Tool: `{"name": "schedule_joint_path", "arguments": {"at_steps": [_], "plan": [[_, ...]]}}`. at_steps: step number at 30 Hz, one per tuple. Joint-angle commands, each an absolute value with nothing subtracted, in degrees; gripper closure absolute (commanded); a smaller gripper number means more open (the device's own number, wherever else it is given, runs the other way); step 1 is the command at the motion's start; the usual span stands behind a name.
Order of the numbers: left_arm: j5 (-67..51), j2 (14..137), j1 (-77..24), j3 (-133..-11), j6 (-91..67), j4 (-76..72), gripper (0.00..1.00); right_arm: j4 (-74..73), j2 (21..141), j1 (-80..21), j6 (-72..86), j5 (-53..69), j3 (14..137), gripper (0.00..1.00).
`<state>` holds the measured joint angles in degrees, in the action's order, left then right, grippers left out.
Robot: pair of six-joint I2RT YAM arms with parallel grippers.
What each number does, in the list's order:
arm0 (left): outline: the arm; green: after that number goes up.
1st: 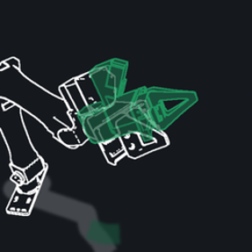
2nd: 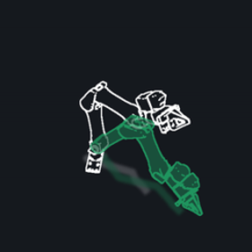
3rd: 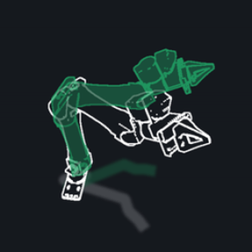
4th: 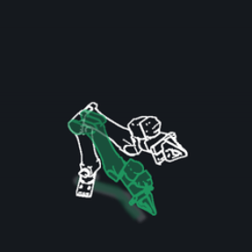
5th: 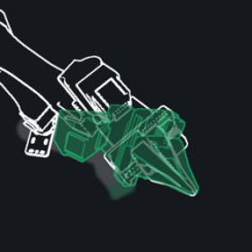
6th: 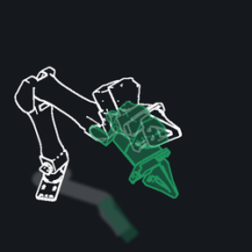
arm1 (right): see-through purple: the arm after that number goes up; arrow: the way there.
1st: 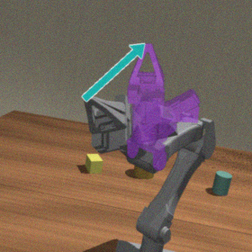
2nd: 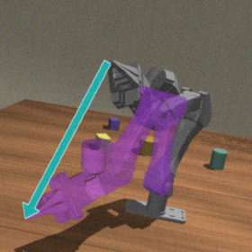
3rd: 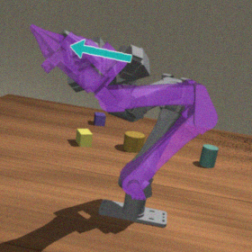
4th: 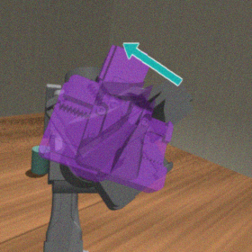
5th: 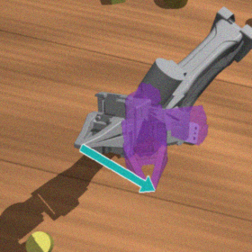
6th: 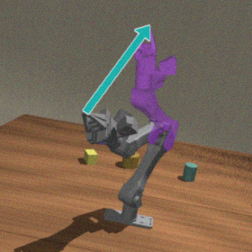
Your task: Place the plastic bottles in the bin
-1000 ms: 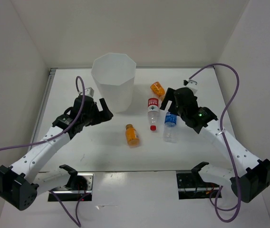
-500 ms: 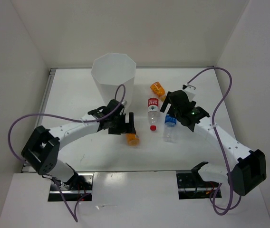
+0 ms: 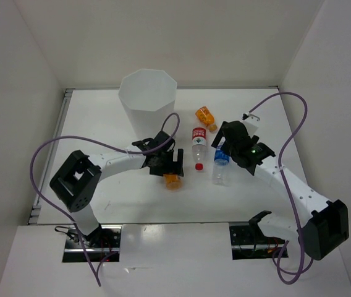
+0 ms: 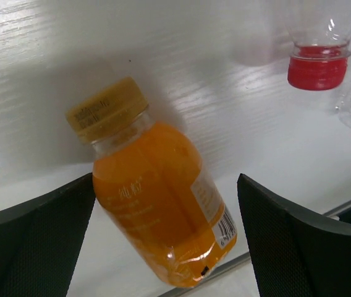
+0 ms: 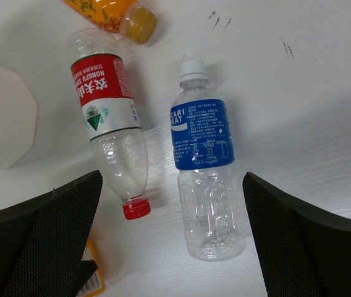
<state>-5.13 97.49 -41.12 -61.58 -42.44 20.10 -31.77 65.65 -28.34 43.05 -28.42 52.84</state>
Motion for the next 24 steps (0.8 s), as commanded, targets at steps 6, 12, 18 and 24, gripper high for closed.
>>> {"name": "schedule_joint_path", "arguments": {"at_steps": [6,12,18,24], "plan": [[0.0,103.3,-44.2,-66.2,-44.2,20.0,0.04,-31.7,60.7,-27.9,44.6,-30.1,51.0,0.0],[2.4,102.5,-45.3,-65.0,-46.1,20.6,0.26,-31.7,60.0,-27.9,44.6,-30.1,51.0,0.0],[3.7,97.8,-45.3,-65.6,-45.5,22.1,0.44,-30.6,60.0,-27.9,44.0,-29.1,50.4,0.0],[9.1,87.3,-46.4,-74.4,-38.9,28.5,0.5,-29.3,62.6,-27.9,43.5,-27.3,49.2,0.0]]}}
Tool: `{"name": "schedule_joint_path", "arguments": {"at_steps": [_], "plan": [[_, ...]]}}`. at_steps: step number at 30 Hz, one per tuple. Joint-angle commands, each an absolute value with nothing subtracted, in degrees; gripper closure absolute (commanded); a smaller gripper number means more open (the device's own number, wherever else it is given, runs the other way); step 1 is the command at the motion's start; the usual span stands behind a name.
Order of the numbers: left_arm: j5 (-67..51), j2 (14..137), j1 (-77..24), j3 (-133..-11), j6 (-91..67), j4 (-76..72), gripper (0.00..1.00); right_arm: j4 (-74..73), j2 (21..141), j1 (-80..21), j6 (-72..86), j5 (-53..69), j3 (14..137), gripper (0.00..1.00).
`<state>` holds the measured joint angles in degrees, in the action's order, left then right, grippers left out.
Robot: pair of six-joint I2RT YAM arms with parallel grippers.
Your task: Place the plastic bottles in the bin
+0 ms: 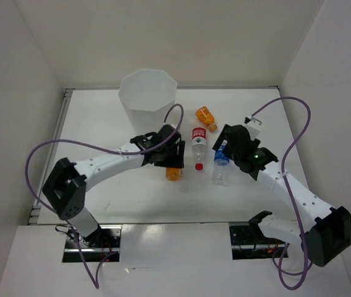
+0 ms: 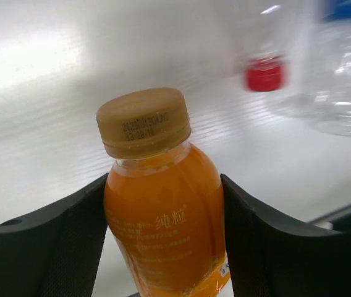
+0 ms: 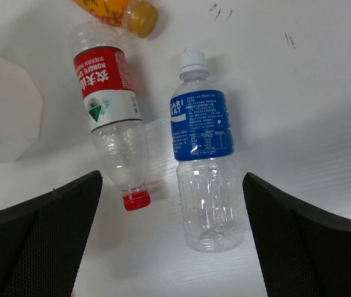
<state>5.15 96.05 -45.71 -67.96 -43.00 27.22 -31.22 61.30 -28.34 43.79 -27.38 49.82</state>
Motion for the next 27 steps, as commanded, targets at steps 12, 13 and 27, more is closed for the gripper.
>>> {"name": "schedule_joint_path", "arguments": {"at_steps": [12,13,27], "plan": [[29.8,80.5,-44.0,-101.3,-20.6,24.5,0.5,-23.6,76.5,-27.9,43.5,-24.7,47.5,0.0],[31.1,81.6,-43.3,-102.8,-19.4,24.5,0.47,-22.9,77.6,-27.9,43.5,-24.7,47.5,0.0],[28.8,103.7,-25.0,-117.9,-16.7,23.5,0.3,-21.9,76.5,-27.9,43.5,-24.0,46.4,0.0]]}}
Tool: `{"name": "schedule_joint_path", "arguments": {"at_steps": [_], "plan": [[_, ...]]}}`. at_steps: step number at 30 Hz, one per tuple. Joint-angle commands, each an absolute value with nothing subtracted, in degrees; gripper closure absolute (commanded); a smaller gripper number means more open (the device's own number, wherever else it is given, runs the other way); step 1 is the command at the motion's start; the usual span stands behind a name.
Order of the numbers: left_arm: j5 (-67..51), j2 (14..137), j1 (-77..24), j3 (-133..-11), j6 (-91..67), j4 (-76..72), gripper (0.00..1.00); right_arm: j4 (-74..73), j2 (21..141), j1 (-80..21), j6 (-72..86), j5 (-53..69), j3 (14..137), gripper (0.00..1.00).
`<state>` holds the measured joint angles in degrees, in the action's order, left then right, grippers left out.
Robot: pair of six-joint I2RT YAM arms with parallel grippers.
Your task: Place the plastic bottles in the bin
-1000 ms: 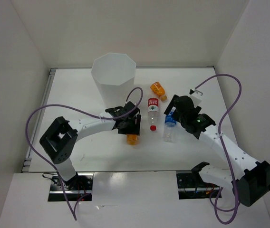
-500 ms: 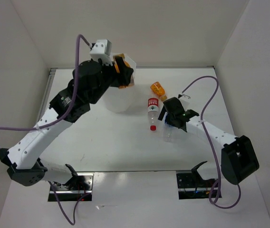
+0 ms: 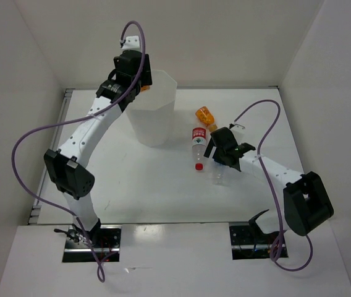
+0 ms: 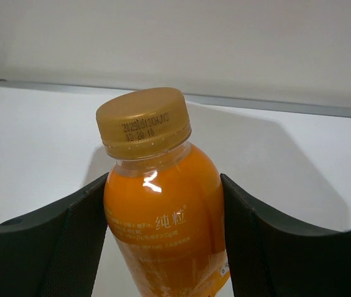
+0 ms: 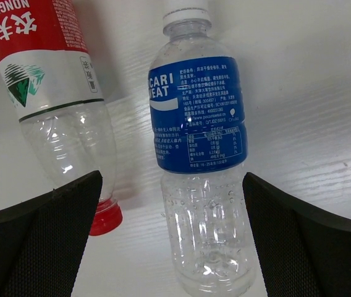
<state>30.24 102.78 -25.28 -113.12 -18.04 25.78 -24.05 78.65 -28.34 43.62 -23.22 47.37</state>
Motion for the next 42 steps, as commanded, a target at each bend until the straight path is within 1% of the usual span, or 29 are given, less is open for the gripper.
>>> {"name": "schedule_joint_path", "arguments": {"at_steps": [1,2,4,5,6,7,13,16,17,19,23,24,27,28,29,30,32,33,34,35,36,37,38,40,42], "plan": [[28.0,104.5,-23.6,-118.6,-16.7,23.6,0.29,-21.9,76.5,-27.9,43.5,-24.5,46.4,0.0],[25.0,105.3,-23.0,-118.7,-16.7,24.4,0.28,-21.9,75.6,-27.9,43.5,-24.5,46.4,0.0],[22.6,107.3,-22.2,-119.8,-17.6,25.6,0.16,-21.9,74.7,-27.9,43.5,-24.5,45.9,0.0],[22.6,107.3,-22.2,-119.8,-17.6,26.2,0.11,-21.9,74.1,-27.9,43.5,-24.5,45.9,0.0],[21.9,107.3,-22.2,-119.1,-17.6,26.2,0.02,-21.9,74.1,-27.9,43.5,-25.0,45.9,0.0],[21.2,107.3,-22.2,-118.5,-17.6,25.1,0.0,-21.9,74.1,-27.9,43.5,-25.0,45.9,0.0],[18.6,102.6,-22.2,-116.0,-17.6,23.7,0.0,-21.4,75.2,-27.9,43.5,-24.5,45.9,0.0],[17.4,98.0,-24.2,-116.5,-17.1,23.7,0.0,-21.4,76.8,-27.9,44.0,-24.0,45.9,0.0],[16.4,94.7,-24.8,-116.5,-16.5,23.7,0.0,-21.4,77.7,-27.9,44.0,-24.0,45.9,0.0],[13.9,90.6,-25.7,-114.5,-16.5,23.7,0.0,-21.4,79.1,-27.9,44.6,-24.0,45.9,0.0],[12.7,77.6,-27.1,-103.8,-21.3,23.7,0.0,-21.4,81.4,-27.4,46.0,-26.0,45.9,0.0],[11.9,75.3,-27.1,-97.4,-23.0,23.1,0.0,-21.4,81.4,-27.4,46.0,-26.0,45.9,0.0],[9.7,67.5,-27.6,-88.0,-27.8,22.3,0.0,-20.8,82.8,-26.8,46.0,-26.5,45.9,0.0],[10.8,66.2,-29.7,-83.8,-28.6,22.3,0.0,-20.8,83.8,-26.3,46.0,-26.5,45.9,0.0],[17.6,64.6,-31.0,-83.8,-30.0,24.5,0.0,-20.3,84.8,-26.3,46.0,-27.2,45.9,0.0],[20.1,64.1,-32.0,-83.2,-32.1,29.0,0.0,-20.3,85.4,-26.3,46.0,-27.2,45.9,0.0],[22.1,60.9,-32.6,-81.5,-34.5,32.7,0.0,-20.3,87.2,-25.8,46.5,-27.7,46.4,0.07],[20.4,59.2,-32.6,-79.3,-35.3,33.2,0.0,-19.7,87.7,-25.8,45.9,-26.7,46.4,0.1],[19.4,55.1,-32.6,-76.7,-36.8,32.4,0.0,-19.7,88.2,-25.8,45.9,-26.7,46.9,0.15],[18.7,53.5,-32.6,-72.0,-37.8,31.7,0.0,-19.7,89.4,-25.8,45.9,-26.7,46.9,0.22],[18.7,52.2,-32.6,-70.7,-38.4,31.1,0.0,-19.7,89.4,-25.8,45.9,-26.7,47.5,0.27],[18.7,51.6,-32.6,-70.0,-38.4,31.1,0.0,-19.7,90.0,-25.8,45.9,-26.7,48.1,0.31],[18.7,51.6,-32.6,-70.0,-38.4,31.8,0.0,-19.7,90.0,-25.8,45.4,-26.7,48.1,0.39],[18.7,51.6,-32.6,-70.0,-37.5,32.5,0.0,-21.5,88.8,-25.8,45.4,-26.7,48.7,0.44],[19.8,51.6,-32.6,-70.0,-37.4,33.2,0.0,-23.1,85.2,-25.8,45.9,-28.1,49.8,0.52]]}}
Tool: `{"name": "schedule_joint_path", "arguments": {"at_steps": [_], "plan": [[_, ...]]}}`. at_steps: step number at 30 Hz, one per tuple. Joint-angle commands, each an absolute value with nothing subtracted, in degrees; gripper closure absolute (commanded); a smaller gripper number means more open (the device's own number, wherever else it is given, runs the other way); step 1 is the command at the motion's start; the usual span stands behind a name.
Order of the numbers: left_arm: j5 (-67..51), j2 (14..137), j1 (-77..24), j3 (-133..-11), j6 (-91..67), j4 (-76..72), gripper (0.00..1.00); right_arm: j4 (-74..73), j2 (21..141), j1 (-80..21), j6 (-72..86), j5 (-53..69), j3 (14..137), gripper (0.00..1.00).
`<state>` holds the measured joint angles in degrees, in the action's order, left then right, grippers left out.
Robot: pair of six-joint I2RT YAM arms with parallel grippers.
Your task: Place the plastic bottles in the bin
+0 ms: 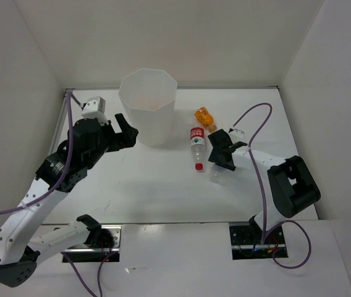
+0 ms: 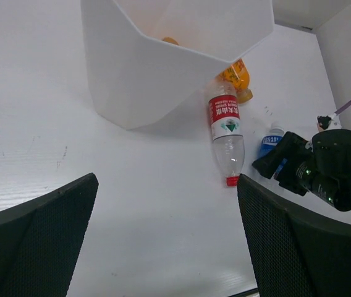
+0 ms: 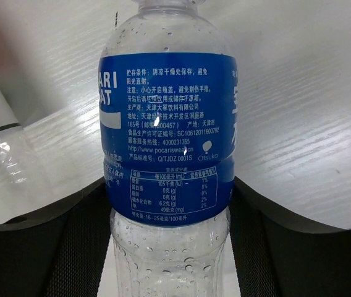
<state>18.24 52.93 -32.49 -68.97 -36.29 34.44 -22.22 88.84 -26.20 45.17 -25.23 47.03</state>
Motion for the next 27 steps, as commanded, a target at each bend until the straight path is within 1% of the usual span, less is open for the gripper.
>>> {"name": "schedule_joint_path", "arguments": {"at_steps": [1,2,4,6,7,8,10,11,13,14,15,16,17,18,19,20,21,22,25,27], "plan": [[20.7,51.0,-32.6,-70.0,-37.4,33.2,0.0,-24.7,83.4,-25.8,45.9,-28.6,50.6,0.52],[20.7,50.4,-32.6,-70.0,-37.4,33.7,0.0,-25.3,81.4,-25.8,45.9,-29.4,51.2,0.53],[21.4,49.8,-32.6,-70.0,-36.9,33.8,0.0,-26.1,74.8,-25.8,44.7,-29.4,54.0,0.53],[22.0,49.3,-32.1,-69.3,-36.4,33.8,0.0,-23.8,68.4,-25.8,40.3,-26.7,57.5,0.55],[22.0,48.8,-32.1,-68.7,-35.9,33.0,0.0,-18.2,66.5,-25.8,37.7,-24.0,58.6,0.55],[22.0,48.8,-32.1,-68.7,-35.9,33.0,0.0,-15.1,64.9,-25.8,35.9,-17.8,60.7,0.55],[22.5,49.5,-32.1,-69.3,-35.9,34.4,0.0,-9.5,63.7,-25.8,32.9,-13.7,63.3,0.57],[23.2,50.1,-32.1,-69.3,-35.9,34.5,0.0,-5.8,64.6,-25.8,31.2,-11.5,67.1,0.57],[23.2,50.1,-32.1,-69.3,-35.2,35.1,0.0,-5.3,70.1,-25.8,29.9,-8.4,72.6,0.57],[23.2,50.1,-32.1,-69.3,-35.2,35.1,0.0,-2.3,72.2,-26.9,28.4,-6.6,77.4,0.57],[23.2,50.1,-32.1,-69.3,-35.2,35.1,0.0,-0.7,74.3,-28.0,27.3,-6.5,79.6,0.55],[23.2,50.1,-32.1,-68.7,-35.2,35.1,0.0,0.6,78.9,-30.5,24.3,-6.5,82.2,0.55],[23.2,50.1,-32.1,-68.7,-35.2,35.6,0.0,1.4,81.4,-31.5,22.7,-6.5,87.9,0.55],[23.2,50.1,-32.1,-68.7,-35.2,35.6,0.0,1.4,84.1,-32.3,21.8,-6.5,90.9,0.55],[23.2,50.1,-32.1,-68.1,-35.2,35.6,0.0,1.4,89.4,-33.0,21.3,-5.3,93.9,0.55],[23.2,50.1,-32.1,-68.1,-35.2,35.6,0.0,1.4,92.0,-33.9,19.8,-3.9,100.0,0.55],[22.6,50.1,-32.1,-67.6,-35.2,35.6,0.0,0.4,94.5,-34.6,19.1,-3.1,102.9,0.55],[21.7,50.6,-31.6,-67.6,-35.2,35.6,0.0,0.4,99.2,-35.4,18.1,-2.6,108.3,0.55],[20.7,50.6,-31.6,-66.4,-35.9,35.6,0.0,-1.8,105.9,-38.5,14.7,-3.1,115.7,0.54],[19.3,51.2,-31.6,-65.9,-35.9,35.6,0.0,-3.1,111.7,-39.4,13.5,-3.6,121.6,0.51]]}}
